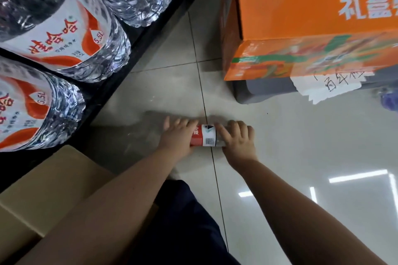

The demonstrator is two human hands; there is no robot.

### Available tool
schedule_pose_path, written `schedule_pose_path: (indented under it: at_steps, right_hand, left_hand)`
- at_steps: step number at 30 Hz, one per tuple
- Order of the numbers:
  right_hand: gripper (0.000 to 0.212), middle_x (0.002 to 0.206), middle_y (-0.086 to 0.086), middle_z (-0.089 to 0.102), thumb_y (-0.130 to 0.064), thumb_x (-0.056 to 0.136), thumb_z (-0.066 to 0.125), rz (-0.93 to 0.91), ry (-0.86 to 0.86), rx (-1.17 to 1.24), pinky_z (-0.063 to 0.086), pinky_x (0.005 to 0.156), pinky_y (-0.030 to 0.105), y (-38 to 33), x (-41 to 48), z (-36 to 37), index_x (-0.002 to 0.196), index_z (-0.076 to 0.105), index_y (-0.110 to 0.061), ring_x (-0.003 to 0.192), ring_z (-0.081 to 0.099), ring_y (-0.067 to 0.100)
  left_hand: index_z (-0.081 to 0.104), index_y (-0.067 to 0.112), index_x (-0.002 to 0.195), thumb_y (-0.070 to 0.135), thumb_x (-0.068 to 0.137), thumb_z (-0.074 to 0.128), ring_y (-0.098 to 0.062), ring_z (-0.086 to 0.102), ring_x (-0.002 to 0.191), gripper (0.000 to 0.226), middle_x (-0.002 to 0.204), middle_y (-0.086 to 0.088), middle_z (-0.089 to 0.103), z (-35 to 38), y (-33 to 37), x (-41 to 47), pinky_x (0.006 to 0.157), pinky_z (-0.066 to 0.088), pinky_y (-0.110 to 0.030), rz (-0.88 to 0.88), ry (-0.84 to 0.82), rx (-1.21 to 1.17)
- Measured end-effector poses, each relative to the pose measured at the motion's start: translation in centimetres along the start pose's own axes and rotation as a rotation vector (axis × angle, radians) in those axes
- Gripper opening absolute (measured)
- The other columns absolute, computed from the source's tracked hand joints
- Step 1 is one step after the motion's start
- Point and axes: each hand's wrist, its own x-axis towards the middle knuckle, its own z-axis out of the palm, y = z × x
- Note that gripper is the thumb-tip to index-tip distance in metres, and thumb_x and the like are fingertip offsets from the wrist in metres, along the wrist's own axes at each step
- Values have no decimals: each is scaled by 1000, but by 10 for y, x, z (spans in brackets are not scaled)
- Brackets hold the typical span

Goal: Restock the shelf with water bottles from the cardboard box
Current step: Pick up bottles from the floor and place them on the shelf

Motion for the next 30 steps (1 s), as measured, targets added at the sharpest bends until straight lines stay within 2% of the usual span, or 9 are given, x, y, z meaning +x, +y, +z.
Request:
schedule_pose_path:
  at_steps: [3,5,8,11,14,17,21,25,30]
  right_hand:
    - [77,134,17,49,-22,61,75,215,42,133,35,103,55,-14,-17,0,131,43,-20,125,38,39]
    - [68,135,18,47,-32,69,68,364,146,328,32,105,51,-23,-29,-3,130,45,-15,126,36,36]
    - [51,122,10,51,-26,80,71,607,293,789,41,96,37,-36,-37,-22,124,49,-11,110,48,27]
    - [34,105,3,60,-21,88,68,871,110,1286,49,81,29,-53,-31,-62,115,48,-20,92,59,19]
    - [38,109,10,68,-19,89,66,795,-143,1644,54,88,36,-73,-14,-99,122,48,-14,97,66,25]
    - [41,116,16,68,-17,88,66,673,-227,1821,56,83,38,-103,4,-147,126,50,-11,99,68,27]
    - [32,112,11,70,-13,87,67,454,-258,1850,56,73,36,-143,6,-214,118,59,-16,98,68,25]
    - [31,109,11,71,-9,88,64,227,-410,1848,55,63,30,-180,-5,-282,118,59,-14,91,70,24]
    - [25,96,13,72,0,90,52,-113,-683,1705,57,64,34,-251,-27,-366,114,58,-2,81,70,24]
  left_hand:
    - [46,25,132,43,67,78,-26,52,115,74,124,-1,53,11,1,-4,95,40,-36,-59,-40,-99]
    - [49,20,125,41,64,80,-25,55,107,72,119,-3,54,15,6,-11,86,43,-33,-97,-40,-201]
    - [51,16,121,36,67,78,-27,56,106,64,119,-6,55,10,13,-24,81,43,-32,-141,36,-280]
    - [51,15,122,36,66,78,-28,56,104,66,119,-6,54,-16,18,-39,78,42,-31,-174,155,-342]
    - [52,16,118,40,64,77,-28,59,98,64,113,-5,55,-58,22,-62,73,44,-32,-209,291,-382]
    - [53,17,117,41,65,77,-27,58,98,62,112,-6,56,-103,20,-98,76,48,-35,-223,420,-380]
    - [46,21,131,37,68,78,-24,52,109,72,122,-4,47,-153,8,-168,89,46,-37,-257,552,-480]
    - [46,26,135,39,68,81,-14,49,117,77,124,2,51,-182,-17,-260,100,41,-27,-203,671,-803]
    - [53,25,120,13,72,85,-4,60,96,58,107,4,61,-209,-43,-382,78,51,-14,-278,801,-1227]
